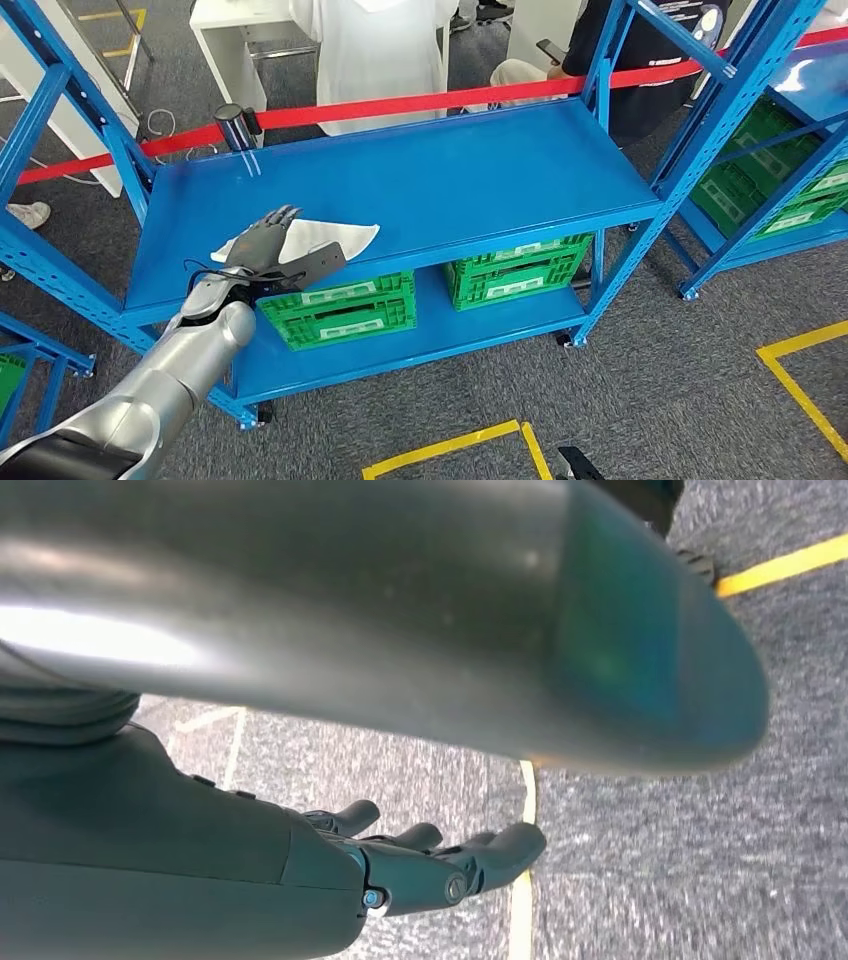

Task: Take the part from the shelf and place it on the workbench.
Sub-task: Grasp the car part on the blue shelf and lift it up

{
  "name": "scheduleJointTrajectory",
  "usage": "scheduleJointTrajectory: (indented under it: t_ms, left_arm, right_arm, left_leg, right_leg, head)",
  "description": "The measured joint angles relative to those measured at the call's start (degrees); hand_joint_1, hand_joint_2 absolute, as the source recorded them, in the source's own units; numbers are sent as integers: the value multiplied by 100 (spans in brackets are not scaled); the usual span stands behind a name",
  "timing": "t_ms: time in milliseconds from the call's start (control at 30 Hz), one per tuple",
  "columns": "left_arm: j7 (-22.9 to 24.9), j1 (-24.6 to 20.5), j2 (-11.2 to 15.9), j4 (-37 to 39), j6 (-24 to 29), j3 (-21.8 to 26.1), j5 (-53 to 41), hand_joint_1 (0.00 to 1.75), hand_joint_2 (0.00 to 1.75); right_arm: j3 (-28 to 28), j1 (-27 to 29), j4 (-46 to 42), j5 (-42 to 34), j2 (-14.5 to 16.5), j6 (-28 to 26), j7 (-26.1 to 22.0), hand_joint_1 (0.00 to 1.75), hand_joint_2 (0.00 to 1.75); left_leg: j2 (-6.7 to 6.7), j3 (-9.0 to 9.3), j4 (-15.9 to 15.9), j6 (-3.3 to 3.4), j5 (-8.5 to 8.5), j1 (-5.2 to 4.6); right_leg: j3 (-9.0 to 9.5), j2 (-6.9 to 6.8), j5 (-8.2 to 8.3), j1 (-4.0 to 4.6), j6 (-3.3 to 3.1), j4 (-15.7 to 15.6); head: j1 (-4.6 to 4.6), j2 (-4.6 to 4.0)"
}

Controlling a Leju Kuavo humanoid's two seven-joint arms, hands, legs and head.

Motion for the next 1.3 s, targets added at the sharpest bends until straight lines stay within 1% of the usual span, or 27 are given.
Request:
scheduleJointTrajectory:
  t_ms: [67,100,167,200,233,267,300,333,400,433,467,500,533,600,667,700,733,767,800,833,867,900,933,967,1100,1200,1300]
  left_arm:
    - [-4,-15,2,-3,5,0,1,0,0]
    - [-11,-22,-2,-4,9,0,2,0,0]
    - [-34,-3,-10,-3,19,0,11,0,0]
    - [-44,23,-11,-1,28,0,19,0,0]
    - [-53,51,-11,1,42,0,28,0,0]
    - [-60,69,-11,2,55,0,36,0,0]
    - [-65,79,-11,2,68,0,44,0,0]
    - [-69,83,-12,4,78,0,48,0,0]
    - [-76,85,-13,10,93,0,52,0,0]
    - [-79,86,-13,12,100,0,53,0,0]
    - [-86,82,-14,7,106,0,53,0,0]
    - [-97,76,-14,-2,107,0,53,0,0]
    - [-115,69,-14,-11,103,0,55,0,0]
    - [-159,61,-6,-21,78,0,71,0,0]
    - [-188,84,9,-16,55,0,94,0,0]
    - [-193,101,17,-11,51,0,101,0,0]
    - [-195,115,26,-6,49,0,104,0,0]
    - [-198,122,35,-3,49,0,105,0,0]
    - [-201,124,43,0,49,0,105,0,0]
    - [-205,123,52,1,49,0,105,0,0]
    - [-210,121,61,3,49,0,106,0,0]
    - [-212,118,67,5,52,0,111,0,0]
    - [-214,117,69,6,58,0,121,0,0]
    - [-220,117,69,6,68,0,138,0,0]
    - [-314,116,88,1,146,0,207,0,0]
    - [-385,118,91,0,215,0,243,0,0]
    - [-438,118,94,0,275,0,276,0,0]
  right_arm:
    - [0,-2,1,0,-3,1,-1,0,0]
    - [-1,-5,1,0,-5,1,-1,0,0]
    - [-2,-2,0,1,-9,-1,9,0,0]
    - [-2,8,0,2,-11,-2,15,0,0]
    - [-2,19,1,2,-12,-4,22,0,0]
    - [-2,28,2,3,-13,-7,27,0,0]
    - [-2,35,2,3,-13,-16,30,0,0]
    - [-2,42,2,3,-12,-27,34,0,0]
    - [-3,44,2,5,-10,-52,49,0,0]
    - [-4,44,2,10,-9,-58,58,0,0]
    - [-5,40,2,18,-8,-61,67,0,0]
    - [-5,35,2,26,-8,-61,76,0,0]
    - [-6,30,2,34,-9,-59,79,0,0]
    - [-10,11,2,46,-10,-58,80,0,0]
    - [-25,0,2,52,-10,-59,83,0,0]
    - [-34,-1,2,53,-10,-59,86,0,0]
    - [-43,1,2,54,-10,-59,89,0,0]
    - [-51,4,2,55,-10,-59,91,0,0]
    - [-56,5,2,55,-10,-58,92,0,0]
    - [-63,5,2,56,-9,-58,91,0,0]
    - [-72,4,2,56,-5,-58,91,0,0]
    - [-80,1,2,56,-2,-58,91,0,0]
    - [-88,-1,2,58,2,-59,95,0,0]
    - [-94,-2,2,60,4,-61,98,0,0]
    - [-98,0,2,77,-3,-59,116,0,0]
    - [-98,-6,2,95,-3,-57,92,0,0]
    - [-98,-2,2,103,-5,-52,50,0,0]
  left_leg:
    - [-8,137,-52,62,-29,27]
    - [-8,182,-64,84,-56,34]
    - [-11,263,-63,107,-134,32]
    - [-14,315,-60,102,-185,32]
    - [-16,379,-57,92,-242,36]
    - [-18,456,-53,78,-306,42]
    - [-18,546,-49,60,-381,51]
    - [-14,621,-44,35,-461,51]
    - [-13,732,-35,-33,-607,40]
    - [-13,770,-31,-72,-650,31]
    - [-16,800,-22,-111,-663,31]
    - [-14,784,35,-151,-646,33]
    - [-13,724,185,-185,-595,38]
    - [-10,357,767,-248,-581,53]
    - [-9,-131,1414,-286,-841,70]
    - [-9,-334,1605,-296,-982,75]
    - [-9,-468,1640,-293,-1011,77]
    - [-9,-521,1510,-278,-885,77]
    - [-9,-491,1212,-252,-610,74]
    - [-9,-409,815,-215,-258,67]
    - [-10,-329,468,-178,-15,50]
    - [-11,-255,214,-148,124,33]
    - [-12,-222,86,-124,181,18]
    - [-15,-209,55,-124,164,15]
    - [-29,-189,19,-146,223,22]
    - [-39,-186,19,-107,202,16]
    - [-39,-185,20,-85,193,13]
  right_leg:
    - [-101,-8,-60,-5,46,247]
    - [-262,-11,-152,-7,64,507]
    - [-730,-11,-370,-6,99,1164]
    - [-943,-11,-425,-6,117,1386]
    - [-1079,-12,-399,-8,130,1436]
    - [-1114,-14,-277,-13,139,1288]
    - [-1058,-20,-48,-21,146,959]
    - [-969,-37,264,-26,143,567]
    - [-819,-66,611,-9,75,59]
    - [-790,-73,654,3,16,-3]
    - [-765,-70,586,18,-47,16]
    - [-722,-62,585,14,-99,13]
    - [-673,-60,551,5,-144,-6]
    - [-549,-55,484,-13,-212,-58]
    - [-442,-43,396,-15,-240,-77]
    - [-390,-31,351,-14,-239,-79]
    - [-334,-19,304,-14,-235,-78]
    - [-275,-7,260,-12,-228,-77]
    - [-211,3,216,-10,-219,-77]
    - [-154,10,175,-8,-207,-79]
    - [-109,15,140,-3,-189,-78]
    - [-90,20,109,1,-162,-75]
    - [-84,22,85,3,-130,-75]
    - [-85,24,65,13,-110,-65]
    - [-56,2,56,26,-156,-111]
    - [-21,-10,54,23,-133,-160]
    - [-6,-10,59,20,-83,-190]
  head:
    - [5,0]
    - [13,0]
    - [27,0]
    - [30,0]
    - [32,0]
    - [32,0]
    - [34,0]
    - [37,0]
    - [31,0]
    - [27,0]
    - [24,0]
    - [22,0]
    - [23,0]
    - [15,0]
    - [12,0]
    - [11,0]
    - [10,0]
    - [9,0]
    - [9,0]
    - [9,0]
    - [11,0]
    - [7,0]
    - [4,0]
    - [2,0]
    - [-2,0]
    - [1,0]
    - [1,0]
